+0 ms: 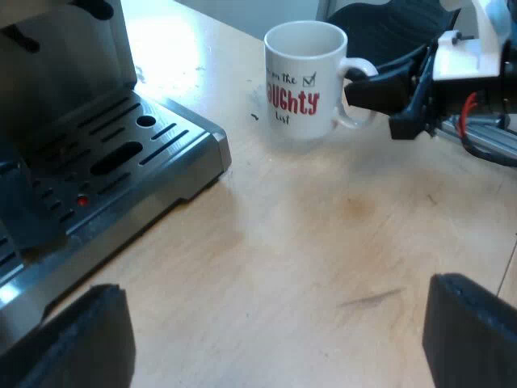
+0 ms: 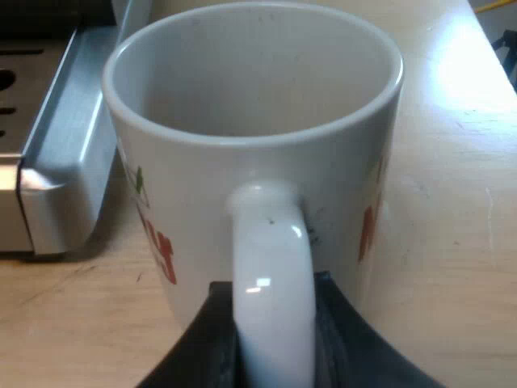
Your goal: Remove mug from coffee machine
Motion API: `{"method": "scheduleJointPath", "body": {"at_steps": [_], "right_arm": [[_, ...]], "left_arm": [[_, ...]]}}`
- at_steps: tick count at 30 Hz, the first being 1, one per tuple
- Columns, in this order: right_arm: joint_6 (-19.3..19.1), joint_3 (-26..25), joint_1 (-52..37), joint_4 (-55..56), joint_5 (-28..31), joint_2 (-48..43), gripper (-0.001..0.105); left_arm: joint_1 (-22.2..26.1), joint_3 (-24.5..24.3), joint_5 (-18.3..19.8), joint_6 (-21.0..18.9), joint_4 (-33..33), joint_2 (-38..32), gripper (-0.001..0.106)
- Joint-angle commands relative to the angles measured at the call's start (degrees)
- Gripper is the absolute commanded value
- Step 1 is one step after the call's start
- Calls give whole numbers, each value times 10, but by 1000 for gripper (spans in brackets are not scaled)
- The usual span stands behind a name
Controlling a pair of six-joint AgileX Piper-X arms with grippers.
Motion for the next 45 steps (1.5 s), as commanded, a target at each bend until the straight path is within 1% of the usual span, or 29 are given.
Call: {"method": "scheduleJointPath", "body": {"at_steps": [1, 3, 10, 12, 16, 20, 25, 29, 30, 32, 42, 43, 44, 45], "right_arm": [[-9, 4, -11, -72, 19, 17, 0], [-11, 11, -18, -114, 17, 45, 0], [-11, 13, -30, -196, 15, 123, 0], [-11, 13, -33, -244, 6, 162, 0], [-11, 13, -33, -284, 2, 197, 0], [-11, 13, -33, -350, -6, 265, 0], [-11, 13, -33, -404, -6, 314, 0], [-11, 13, -33, -416, -6, 329, 0], [-11, 13, -33, -425, -6, 357, 0], [-11, 13, -33, -424, -6, 367, 0], [-11, 11, -33, -426, -6, 387, 0], [-11, 11, -33, -426, -6, 387, 1], [-11, 11, -33, -426, -6, 387, 5], [-11, 11, -33, -426, -6, 387, 12]], "left_arm": [[-3, -1, 4, -5, 3, 0, 87], [-3, -1, 4, -5, 3, 0, 87], [-3, -1, 4, -5, 3, 0, 87], [-3, -1, 4, -5, 3, 0, 87], [-3, -1, 4, -5, 3, 0, 87], [-3, -1, 4, -5, 3, 0, 87], [-3, -1, 4, -5, 3, 0, 87], [-3, -1, 4, -5, 3, 0, 87], [-3, -1, 4, -5, 3, 0, 87], [-3, -1, 4, -5, 3, 0, 87], [-3, -1, 4, -5, 3, 0, 87], [-3, -1, 4, -5, 3, 0, 87], [-3, -1, 4, -5, 3, 0, 87], [-3, -1, 4, -5, 3, 0, 87]]}}
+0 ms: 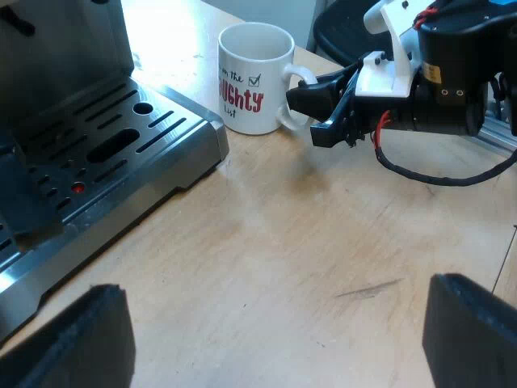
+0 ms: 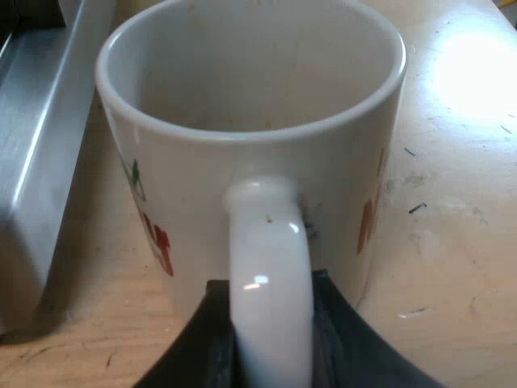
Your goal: Remove mug from coffee machine
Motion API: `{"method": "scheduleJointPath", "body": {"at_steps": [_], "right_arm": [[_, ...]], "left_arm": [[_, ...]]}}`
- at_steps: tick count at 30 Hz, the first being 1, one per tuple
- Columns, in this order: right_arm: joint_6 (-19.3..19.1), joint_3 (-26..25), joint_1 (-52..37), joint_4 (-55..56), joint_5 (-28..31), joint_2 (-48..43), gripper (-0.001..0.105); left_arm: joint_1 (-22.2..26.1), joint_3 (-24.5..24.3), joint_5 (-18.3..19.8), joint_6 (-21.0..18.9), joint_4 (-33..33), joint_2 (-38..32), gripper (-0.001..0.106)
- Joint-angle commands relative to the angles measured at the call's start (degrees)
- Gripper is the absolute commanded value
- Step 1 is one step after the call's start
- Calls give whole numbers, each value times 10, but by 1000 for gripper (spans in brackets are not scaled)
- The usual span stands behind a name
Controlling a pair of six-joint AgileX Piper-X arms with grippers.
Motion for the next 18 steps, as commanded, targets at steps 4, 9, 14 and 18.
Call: {"method": "scheduleJointPath", "body": {"at_steps": [4, 9, 14, 18], "right_arm": [[-8, -3, -3, -7, -1, 3, 41], [-8, -3, -3, -5, -1, 3, 64], [-8, -3, 1, 14, -1, 0, 65], [-8, -3, 23, 74, -1, -32, 65]], "left_arm": [[-3, -1, 3, -5, -5, 0, 87], [-3, -1, 3, -5, -5, 0, 87], [-3, -1, 3, -5, -5, 0, 87], [-3, -1, -6, -5, -5, 0, 87]]}}
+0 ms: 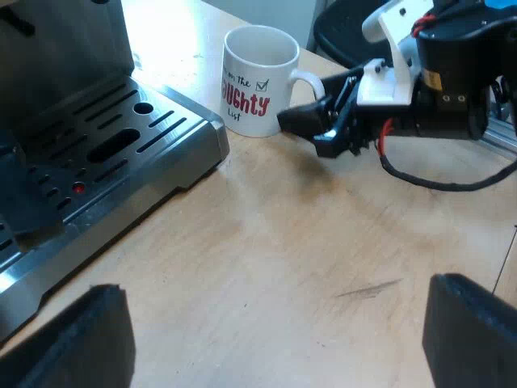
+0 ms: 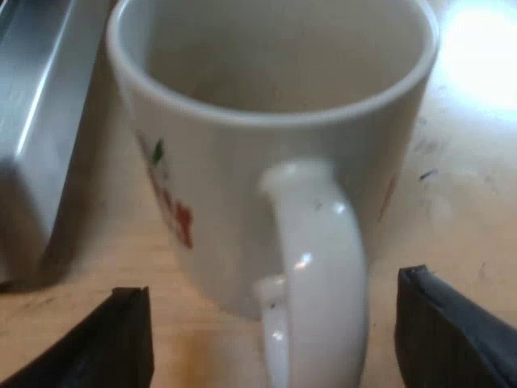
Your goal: Remove mug from coffee machine
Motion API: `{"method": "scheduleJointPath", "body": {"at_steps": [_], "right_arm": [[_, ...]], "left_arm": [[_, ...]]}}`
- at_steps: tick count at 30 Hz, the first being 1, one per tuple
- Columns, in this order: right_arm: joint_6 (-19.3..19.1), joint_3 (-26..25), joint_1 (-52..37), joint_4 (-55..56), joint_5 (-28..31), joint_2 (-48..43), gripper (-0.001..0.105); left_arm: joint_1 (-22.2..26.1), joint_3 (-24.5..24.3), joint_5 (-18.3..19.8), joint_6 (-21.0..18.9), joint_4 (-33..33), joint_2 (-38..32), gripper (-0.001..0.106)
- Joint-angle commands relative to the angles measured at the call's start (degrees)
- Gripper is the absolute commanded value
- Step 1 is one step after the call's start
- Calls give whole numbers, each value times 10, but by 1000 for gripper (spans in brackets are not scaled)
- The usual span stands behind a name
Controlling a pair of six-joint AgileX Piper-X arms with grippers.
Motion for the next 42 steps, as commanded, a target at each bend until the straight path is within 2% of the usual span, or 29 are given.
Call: {"method": "scheduleJointPath", "body": {"at_steps": [1, 12, 18, 23, 27, 30, 32, 37, 38, 40, 42], "right_arm": [[-8, -3, 16, 49, -1, -31, 65], [-3, -3, 30, 224, -1, -172, 65], [-3, -30, 30, 364, -1, -254, 65], [-2, -82, 30, 501, -18, -304, 65], [23, -117, 30, 558, -18, -326, 65], [27, -129, 30, 582, -21, -333, 65], [31, -162, 30, 648, -52, -343, 65], [36, -184, 30, 704, -63, -346, 65], [36, -198, 30, 731, -68, -347, 65], [20, -268, 30, 847, -89, -348, 65], [17, -285, 30, 856, -94, -348, 65]], "left_arm": [[-3, -1, -6, -5, -5, 0, 87], [-3, -1, -6, -5, -5, 0, 87], [-3, -1, -6, -5, -5, 0, 87], [-3, -1, -6, -5, -5, 0, 87], [-3, -1, -6, -5, -6, 0, 87], [-3, -1, -6, -5, -6, 0, 87], [-3, -1, -6, -5, -6, 0, 87], [-3, -1, -5, -5, -6, 0, 87], [-3, -1, -5, -5, -6, 0, 87], [-3, -1, -5, -7, -6, 0, 87], [-3, -4, -7, -14, -6, 0, 87]]}}
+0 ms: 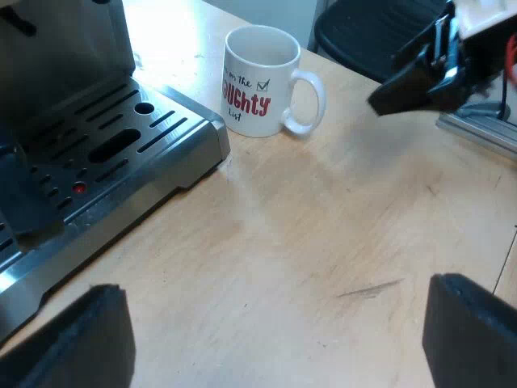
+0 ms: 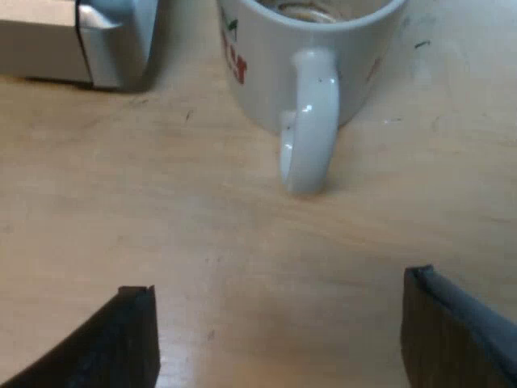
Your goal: Remove mug from coffee machine
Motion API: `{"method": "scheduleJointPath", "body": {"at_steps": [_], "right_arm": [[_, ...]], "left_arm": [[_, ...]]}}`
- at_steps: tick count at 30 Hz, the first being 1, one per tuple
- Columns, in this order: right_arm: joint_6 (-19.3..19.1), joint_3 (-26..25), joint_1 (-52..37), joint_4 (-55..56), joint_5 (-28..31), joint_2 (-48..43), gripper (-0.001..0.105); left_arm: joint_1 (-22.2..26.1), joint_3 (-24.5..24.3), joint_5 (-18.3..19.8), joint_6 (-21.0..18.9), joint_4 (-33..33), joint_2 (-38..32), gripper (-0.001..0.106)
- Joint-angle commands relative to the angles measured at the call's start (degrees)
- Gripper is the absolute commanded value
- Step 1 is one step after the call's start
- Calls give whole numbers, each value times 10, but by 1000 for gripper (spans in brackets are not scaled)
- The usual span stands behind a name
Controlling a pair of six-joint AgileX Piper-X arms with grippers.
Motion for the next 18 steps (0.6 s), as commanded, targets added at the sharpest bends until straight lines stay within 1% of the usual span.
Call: {"method": "scheduleJointPath", "body": {"at_steps": [1, 3, 5, 6, 7, 10, 12, 15, 18], "right_arm": [[-14, -72, 1, 71, -14, -5, 65], [-14, -90, 1, 71, -14, -5, 65], [-17, -118, 1, 74, -44, -2, 65], [-18, -120, 1, 74, -47, -2, 65], [-25, -137, 1, 74, -71, 1, 65], [-27, -160, 1, 71, -77, 9, 65], [-27, -171, -1, 71, -80, 17, 65], [-25, -187, -16, 71, -113, 33, 65], [-25, -198, -44, 71, -134, 51, 65]], "left_arm": [[-3, -8, -12, -15, -6, 0, 87], [-3, -16, -21, -21, -6, 0, 87], [-3, -35, -36, -22, -6, 0, 87], [-3, -35, -38, -22, -6, 0, 87], [-3, -50, -57, -22, -6, 0, 87], [-3, -72, -78, -23, -6, 6, 87], [0, -80, -78, -28, -6, 14, 87], [17, -87, -78, -38, -6, 28, 87], [55, -90, -66, -38, -6, 40, 87]]}}
